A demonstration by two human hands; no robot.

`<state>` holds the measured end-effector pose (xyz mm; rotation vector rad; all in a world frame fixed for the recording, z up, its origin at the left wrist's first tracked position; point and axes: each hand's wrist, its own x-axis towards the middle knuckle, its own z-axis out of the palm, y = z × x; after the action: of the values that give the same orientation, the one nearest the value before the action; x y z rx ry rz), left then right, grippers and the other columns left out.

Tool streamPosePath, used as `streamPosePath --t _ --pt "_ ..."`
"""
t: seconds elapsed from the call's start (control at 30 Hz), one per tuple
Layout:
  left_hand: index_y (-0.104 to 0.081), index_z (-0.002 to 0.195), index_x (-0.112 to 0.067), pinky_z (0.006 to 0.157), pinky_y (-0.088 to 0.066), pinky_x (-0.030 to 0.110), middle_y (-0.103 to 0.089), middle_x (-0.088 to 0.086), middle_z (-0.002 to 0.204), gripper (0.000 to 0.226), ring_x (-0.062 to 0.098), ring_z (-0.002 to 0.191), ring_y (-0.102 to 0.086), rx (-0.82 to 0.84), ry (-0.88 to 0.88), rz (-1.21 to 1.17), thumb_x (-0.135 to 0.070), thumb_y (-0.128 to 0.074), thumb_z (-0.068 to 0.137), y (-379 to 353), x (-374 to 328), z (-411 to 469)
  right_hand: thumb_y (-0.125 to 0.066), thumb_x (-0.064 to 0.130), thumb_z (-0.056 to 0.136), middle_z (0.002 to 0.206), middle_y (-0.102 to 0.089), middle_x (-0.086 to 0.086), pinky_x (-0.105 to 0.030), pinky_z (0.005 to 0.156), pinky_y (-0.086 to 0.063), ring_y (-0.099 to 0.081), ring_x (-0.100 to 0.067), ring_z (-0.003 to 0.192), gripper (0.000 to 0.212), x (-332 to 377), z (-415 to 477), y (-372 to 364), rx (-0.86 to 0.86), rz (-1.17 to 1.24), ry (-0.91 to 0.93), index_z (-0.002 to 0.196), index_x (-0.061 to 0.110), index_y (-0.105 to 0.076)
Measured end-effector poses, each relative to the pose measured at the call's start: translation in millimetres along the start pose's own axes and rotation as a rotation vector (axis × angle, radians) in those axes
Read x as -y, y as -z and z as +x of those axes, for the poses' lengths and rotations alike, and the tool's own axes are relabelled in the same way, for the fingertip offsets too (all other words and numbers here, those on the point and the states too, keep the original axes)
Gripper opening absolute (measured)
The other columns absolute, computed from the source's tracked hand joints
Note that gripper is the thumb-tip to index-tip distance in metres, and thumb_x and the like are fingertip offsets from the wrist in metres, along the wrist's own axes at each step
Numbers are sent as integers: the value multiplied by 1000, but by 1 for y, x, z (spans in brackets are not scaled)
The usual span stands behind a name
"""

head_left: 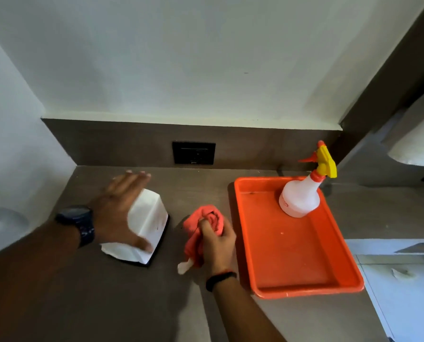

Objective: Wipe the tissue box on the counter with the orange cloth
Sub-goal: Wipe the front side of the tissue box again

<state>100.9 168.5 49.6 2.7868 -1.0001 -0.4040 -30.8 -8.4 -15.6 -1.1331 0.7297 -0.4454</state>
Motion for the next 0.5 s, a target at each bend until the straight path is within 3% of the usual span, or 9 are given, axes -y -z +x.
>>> streamPosePath --t 0.07,0.13,0.23,0.3,0.37,0.43,0.5 --pt "-3 146 -21 116 -9 46 -9 -1 155 159 21 142 -3 134 -148 155 -98 -52 15 0 12 5 -64 -8 84 62 -68 7 -19 61 -52 -61 0 57 25 -17 -9 -2 63 -60 7 74 15 -67" --pt "-1 146 -21 117 -13 49 -14 1 155 162 23 142 -10 184 -180 227 -92 -62 13 -4 21 9 -65 5 75 75 -72 8 -23 71 -56 -66 -5 71 15 -30 -14 -7 127 -118 22 81 17 -71" --pt "-11 144 -17 113 -22 48 -33 7 147 150 27 133 -31 69 -226 293 -79 -69 20 -12 25 10 -67 1 78 86 -72 15 -15 79 -55 -67 7 79 33 -48 -15 -20 173 -198 16 86 33 -71" --pt "-19 142 -15 109 -28 49 -42 9 140 139 27 125 -39 -8 -261 295 -75 -68 26 -17 24 8 -69 14 79 92 -73 22 -24 91 -57 -68 9 88 31 -60 -18 -35 180 -215 -3 89 42 -70" --pt "-21 141 -15 108 -31 51 -44 10 138 135 29 123 -41 -34 -269 267 -76 -68 30 -19 23 6 -74 40 83 108 -73 21 -38 105 -56 -68 5 103 20 -68 -28 -52 185 -192 -50 101 45 -68" --pt "-22 141 -15 107 -33 54 -44 10 138 134 32 123 -43 -37 -265 265 -76 -68 30 -19 23 6 -65 80 74 128 -70 13 -46 113 -50 -64 -5 122 60 -71 -37 -68 153 -154 -83 120 42 -65" --pt "-24 139 -14 107 -33 54 -45 10 138 133 32 122 -44 -35 -262 274 -78 -66 30 -18 21 6 -47 97 67 144 -61 9 -45 120 -43 -54 -10 136 84 -68 -36 -81 129 -128 -53 132 45 -56"
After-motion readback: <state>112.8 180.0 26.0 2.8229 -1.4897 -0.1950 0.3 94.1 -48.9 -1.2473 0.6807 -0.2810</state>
